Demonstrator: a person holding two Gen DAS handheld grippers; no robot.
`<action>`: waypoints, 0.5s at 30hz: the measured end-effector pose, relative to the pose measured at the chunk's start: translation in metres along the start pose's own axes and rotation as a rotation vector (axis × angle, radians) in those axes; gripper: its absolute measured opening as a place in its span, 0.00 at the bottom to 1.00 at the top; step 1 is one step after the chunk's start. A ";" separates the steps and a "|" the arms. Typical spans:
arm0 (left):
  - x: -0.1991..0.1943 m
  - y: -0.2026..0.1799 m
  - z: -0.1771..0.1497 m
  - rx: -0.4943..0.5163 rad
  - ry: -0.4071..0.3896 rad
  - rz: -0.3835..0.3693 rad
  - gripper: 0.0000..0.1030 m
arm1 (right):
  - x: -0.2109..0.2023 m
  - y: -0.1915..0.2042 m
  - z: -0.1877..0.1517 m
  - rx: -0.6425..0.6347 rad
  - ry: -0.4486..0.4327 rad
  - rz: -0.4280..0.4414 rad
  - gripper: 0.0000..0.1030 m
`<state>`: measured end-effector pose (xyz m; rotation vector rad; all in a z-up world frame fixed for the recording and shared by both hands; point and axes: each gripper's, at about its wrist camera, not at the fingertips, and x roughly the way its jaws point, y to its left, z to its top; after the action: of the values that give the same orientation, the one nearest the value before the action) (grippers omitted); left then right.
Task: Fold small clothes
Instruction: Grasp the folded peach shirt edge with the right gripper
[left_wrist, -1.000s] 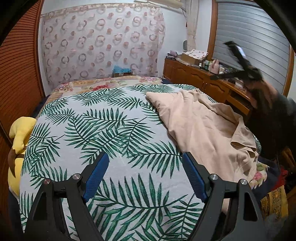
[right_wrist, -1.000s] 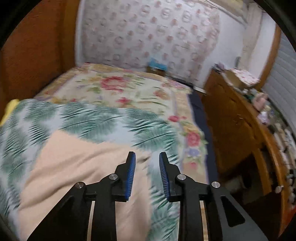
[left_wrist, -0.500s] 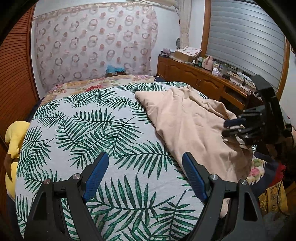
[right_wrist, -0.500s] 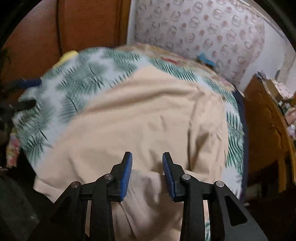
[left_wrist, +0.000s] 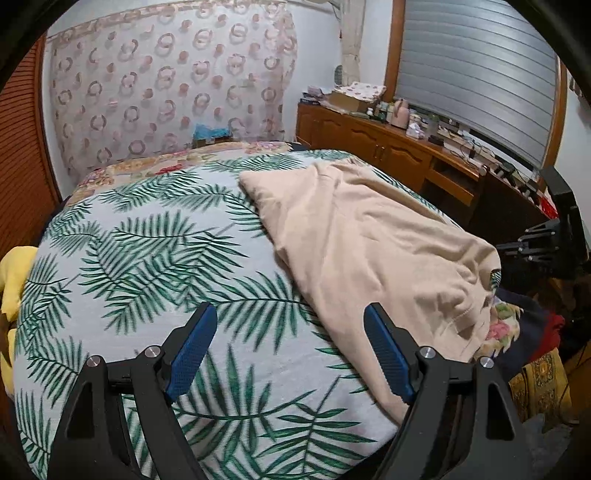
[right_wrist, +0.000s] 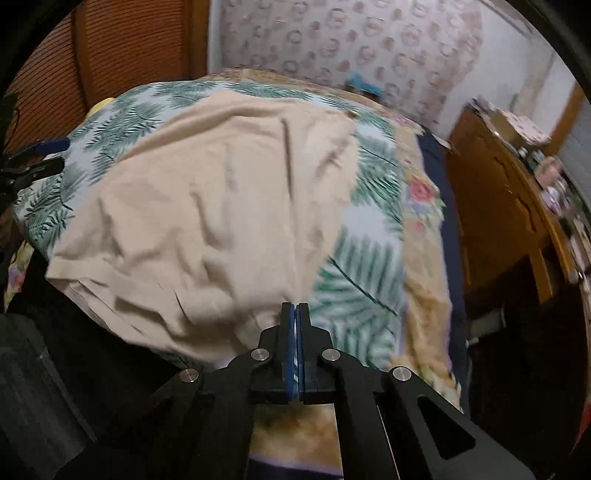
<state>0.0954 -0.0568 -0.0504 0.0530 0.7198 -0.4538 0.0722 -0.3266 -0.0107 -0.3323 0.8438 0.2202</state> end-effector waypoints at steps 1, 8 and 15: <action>0.003 -0.003 0.000 0.005 0.009 -0.006 0.80 | -0.003 -0.004 -0.004 0.021 -0.006 -0.003 0.00; 0.019 -0.025 -0.009 0.038 0.067 -0.058 0.80 | -0.023 -0.006 -0.013 0.169 -0.144 0.052 0.07; 0.016 -0.043 -0.018 0.073 0.088 -0.106 0.80 | -0.022 0.013 -0.026 0.200 -0.188 0.141 0.38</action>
<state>0.0766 -0.0976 -0.0695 0.1044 0.7944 -0.5822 0.0359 -0.3261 -0.0129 -0.0631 0.6967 0.2915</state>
